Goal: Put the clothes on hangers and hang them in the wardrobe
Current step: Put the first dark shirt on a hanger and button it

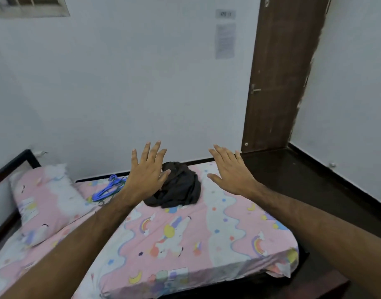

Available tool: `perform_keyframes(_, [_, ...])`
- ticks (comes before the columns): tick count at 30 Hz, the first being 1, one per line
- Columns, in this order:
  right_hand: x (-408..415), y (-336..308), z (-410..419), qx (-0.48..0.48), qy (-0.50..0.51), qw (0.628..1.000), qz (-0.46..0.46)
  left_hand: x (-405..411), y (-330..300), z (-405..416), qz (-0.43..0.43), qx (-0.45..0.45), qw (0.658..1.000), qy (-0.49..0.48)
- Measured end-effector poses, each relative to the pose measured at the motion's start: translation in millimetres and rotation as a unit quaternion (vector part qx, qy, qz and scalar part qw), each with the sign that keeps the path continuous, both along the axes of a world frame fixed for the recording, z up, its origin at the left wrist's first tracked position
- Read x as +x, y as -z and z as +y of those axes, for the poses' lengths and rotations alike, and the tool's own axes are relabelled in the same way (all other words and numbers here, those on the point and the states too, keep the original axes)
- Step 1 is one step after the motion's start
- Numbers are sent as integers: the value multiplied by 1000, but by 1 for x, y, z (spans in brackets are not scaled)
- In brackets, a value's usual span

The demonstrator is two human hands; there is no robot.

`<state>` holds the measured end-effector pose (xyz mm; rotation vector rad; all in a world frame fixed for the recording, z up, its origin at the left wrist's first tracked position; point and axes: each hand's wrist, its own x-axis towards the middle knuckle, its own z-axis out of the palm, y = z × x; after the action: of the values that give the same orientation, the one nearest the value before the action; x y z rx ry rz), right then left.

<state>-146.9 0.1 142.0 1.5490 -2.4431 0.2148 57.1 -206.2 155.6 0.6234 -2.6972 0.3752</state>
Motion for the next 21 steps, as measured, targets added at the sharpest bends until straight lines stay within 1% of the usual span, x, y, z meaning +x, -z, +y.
perform_keyframes(4, [-14, 40, -65, 1, 17, 997, -82, -4, 32, -74, -25, 22, 999, -2])
perform_keyframes(11, [-36, 103, -170, 35, 86, 984, -153, -38, 75, -210, -85, 78, 993, 34])
perform_keyframes(16, [-56, 142, -230, 42, 137, 963, -228, -92, 114, -282, -126, 128, 982, 65])
perform_keyframes(21, [-108, 193, -293, 53, 149, 941, -298, -164, 178, -337, -171, 225, 955, 88])
